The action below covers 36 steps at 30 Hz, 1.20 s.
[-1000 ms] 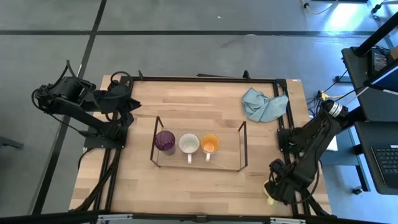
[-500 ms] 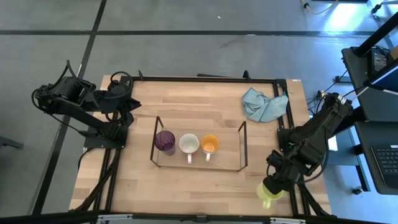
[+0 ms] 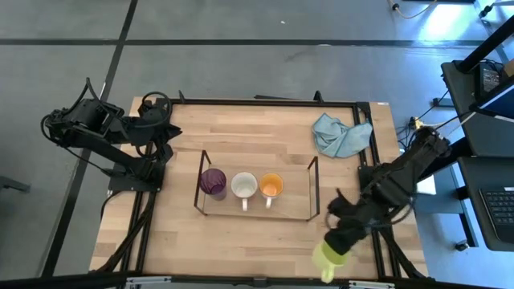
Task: Stack small to large cups/mugs on shelf
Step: Put the light green mug on the shelf
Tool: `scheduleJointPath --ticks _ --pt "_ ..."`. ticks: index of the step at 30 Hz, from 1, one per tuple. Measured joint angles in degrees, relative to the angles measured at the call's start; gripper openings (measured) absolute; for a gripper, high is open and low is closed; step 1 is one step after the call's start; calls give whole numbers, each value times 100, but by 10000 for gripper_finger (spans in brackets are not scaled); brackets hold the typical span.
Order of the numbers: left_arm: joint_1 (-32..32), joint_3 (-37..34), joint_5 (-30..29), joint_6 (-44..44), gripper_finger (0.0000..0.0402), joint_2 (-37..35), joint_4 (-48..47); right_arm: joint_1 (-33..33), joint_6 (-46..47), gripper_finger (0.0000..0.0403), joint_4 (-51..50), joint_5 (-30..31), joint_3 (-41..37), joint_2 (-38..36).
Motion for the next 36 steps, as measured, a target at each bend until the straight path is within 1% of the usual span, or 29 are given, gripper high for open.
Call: scheduleJointPath --ticks 3,7,10,14,16,17,20,29,36 --pt "0 0 -41 134 41 0 2 -360 -790 8 -296 33 452 465" --pt "0 0 -66 256 41 0 2 -892 -2215 8 -1189 112 1235 1179" --pt "0 0 -56 257 41 -1 2 -1284 -3138 8 -1744 551 1889 1637" --pt "0 0 7 256 41 0 2 -1765 -3948 8 -2092 1110 2630 1998" --pt "0 0 51 258 41 -1 2 -1956 -4265 8 -2344 1390 2852 2111" --pt "0 0 66 258 41 0 2 -2047 -4423 8 -2403 1489 2892 2141" --pt "0 0 72 258 41 -1 2 -2288 -4768 8 -2361 1520 2821 2155" --pt "0 0 76 260 41 -2 0 -2720 -5273 9 -2366 1135 2190 2160" --pt "0 0 78 322 41 -2 -26 -3045 -5748 9 -2358 1321 1810 2155"
